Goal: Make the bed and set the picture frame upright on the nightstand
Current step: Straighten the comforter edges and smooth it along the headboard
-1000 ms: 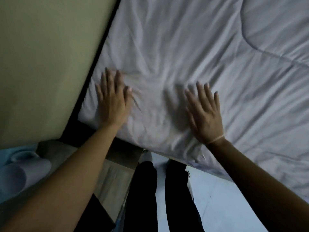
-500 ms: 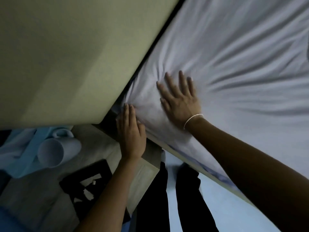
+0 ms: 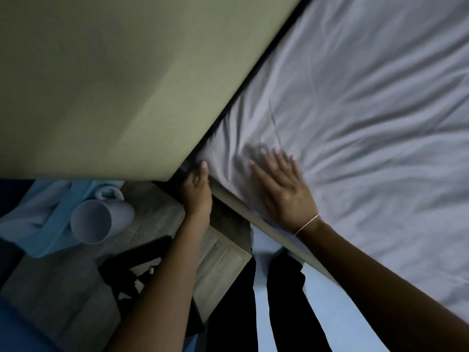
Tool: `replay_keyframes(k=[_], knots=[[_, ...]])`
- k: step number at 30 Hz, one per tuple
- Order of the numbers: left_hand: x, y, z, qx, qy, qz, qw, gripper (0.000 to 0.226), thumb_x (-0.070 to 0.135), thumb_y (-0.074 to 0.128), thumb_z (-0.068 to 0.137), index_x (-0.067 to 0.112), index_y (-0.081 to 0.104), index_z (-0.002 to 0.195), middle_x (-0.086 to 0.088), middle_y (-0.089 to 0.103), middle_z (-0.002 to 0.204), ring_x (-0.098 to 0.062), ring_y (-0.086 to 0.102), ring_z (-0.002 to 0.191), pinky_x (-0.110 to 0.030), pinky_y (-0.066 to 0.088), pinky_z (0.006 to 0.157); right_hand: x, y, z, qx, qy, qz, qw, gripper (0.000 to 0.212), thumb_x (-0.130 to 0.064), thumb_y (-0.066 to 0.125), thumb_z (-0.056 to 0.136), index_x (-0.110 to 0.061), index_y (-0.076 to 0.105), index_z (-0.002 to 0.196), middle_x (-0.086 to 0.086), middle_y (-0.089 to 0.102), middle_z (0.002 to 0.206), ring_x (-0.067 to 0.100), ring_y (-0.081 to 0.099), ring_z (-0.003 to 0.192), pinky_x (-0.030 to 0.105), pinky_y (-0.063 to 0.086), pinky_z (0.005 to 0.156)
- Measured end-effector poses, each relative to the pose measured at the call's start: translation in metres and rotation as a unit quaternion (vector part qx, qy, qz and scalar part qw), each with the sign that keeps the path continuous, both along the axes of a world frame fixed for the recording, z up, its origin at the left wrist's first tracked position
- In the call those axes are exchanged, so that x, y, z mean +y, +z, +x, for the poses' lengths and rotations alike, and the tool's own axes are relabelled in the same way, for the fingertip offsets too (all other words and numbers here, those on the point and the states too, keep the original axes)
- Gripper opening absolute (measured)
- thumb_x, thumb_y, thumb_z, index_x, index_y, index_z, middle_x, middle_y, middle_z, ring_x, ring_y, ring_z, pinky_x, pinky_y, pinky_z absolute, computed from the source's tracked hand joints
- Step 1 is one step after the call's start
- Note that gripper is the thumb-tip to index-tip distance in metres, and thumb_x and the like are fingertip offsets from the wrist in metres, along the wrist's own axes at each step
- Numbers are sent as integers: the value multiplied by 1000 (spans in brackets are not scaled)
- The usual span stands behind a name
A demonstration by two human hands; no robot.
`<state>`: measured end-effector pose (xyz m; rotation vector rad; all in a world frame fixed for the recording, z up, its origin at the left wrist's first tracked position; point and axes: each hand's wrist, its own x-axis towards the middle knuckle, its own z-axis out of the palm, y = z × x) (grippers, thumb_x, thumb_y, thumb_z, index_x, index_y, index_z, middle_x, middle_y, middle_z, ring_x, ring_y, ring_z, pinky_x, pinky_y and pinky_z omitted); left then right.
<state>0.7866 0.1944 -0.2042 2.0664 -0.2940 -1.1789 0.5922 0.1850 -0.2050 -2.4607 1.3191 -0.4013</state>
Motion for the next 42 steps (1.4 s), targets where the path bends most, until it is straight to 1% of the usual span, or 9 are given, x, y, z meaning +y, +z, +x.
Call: replay_keyframes(k=[4, 10, 13, 16, 20, 24, 28, 36, 42], knots=[[-4, -15, -3, -92, -34, 33, 995, 29, 36, 52, 95, 10, 58, 82, -9, 63, 84, -22, 57, 81, -31, 45, 77, 11, -8, -3, 138, -44, 35, 989, 56, -43, 35, 100, -24, 24, 152, 11, 18, 160, 35, 10, 148, 58, 15, 116], [-10, -8, -30, -171, 48, 74, 981, 33, 32, 46, 98, 6, 60, 113, -12, 64, 110, -19, 57, 92, -27, 39, 76, 39, -3, -7, 96, 106, 28, 989, 54, -42, 41, 98, -24, 34, 148, 9, 24, 158, 33, 17, 147, 54, 22, 116], [-4, 7, -51, -183, 102, 83, 974, 32, 22, 51, 96, 5, 50, 123, -12, 57, 119, -18, 53, 99, -21, 34, 77, 35, 9, -36, 44, 9, 8, 999, 49, -35, 40, 100, -21, 36, 147, 13, 29, 155, 35, 23, 145, 53, 25, 115], [8, 17, -73, -270, 13, 37, 962, 40, 28, 50, 91, 11, 47, 127, -14, 52, 123, -31, 52, 108, -41, 41, 94, 30, 6, -93, 52, -170, -4, 984, 52, -32, 40, 98, -16, 34, 147, 16, 30, 154, 37, 22, 144, 53, 22, 114], [9, 16, -101, -442, -224, -100, 863, 44, 30, 48, 92, 15, 47, 134, -14, 42, 142, -30, 39, 129, -43, 26, 105, 52, -8, -147, 100, -349, 15, 932, 53, -36, 34, 100, -16, 33, 149, 16, 27, 156, 35, 21, 145, 57, 20, 115], [-9, -1, -124, -479, -495, -148, 710, 62, 47, 34, 97, 18, 22, 150, -14, 17, 157, -31, 13, 146, -54, -1, 115, 96, -18, -146, 173, -255, 30, 951, 60, -42, 31, 98, -14, 27, 151, 18, 19, 158, 35, 16, 147, 57, 17, 116], [2, -20, -121, -509, -614, -151, 585, 64, 54, 25, 98, 21, 16, 152, -11, 14, 158, -28, 10, 147, -56, 10, 116, 125, -21, -138, 192, -182, 64, 962, 67, -50, 37, 95, -14, 25, 151, 19, 17, 158, 34, 14, 147, 57, 20, 115], [17, -10, -115, -484, -648, -101, 580, 63, 51, 22, 98, 18, 15, 152, -11, 13, 159, -27, 10, 147, -53, 14, 116, 140, -5, -131, 154, -180, 128, 963, 79, -53, 48, 87, -20, 20, 153, 10, 13, 161, 27, 10, 149, 51, 14, 119], [31, 30, -122, -392, -686, -26, 612, 68, 54, 23, 94, 12, 34, 146, -20, 31, 151, -39, 30, 138, -53, 27, 112, 150, 31, -121, 95, -209, 276, 933, 73, -61, 32, 89, -27, 22, 152, 5, 11, 160, 27, 12, 148, 48, 16, 119]])
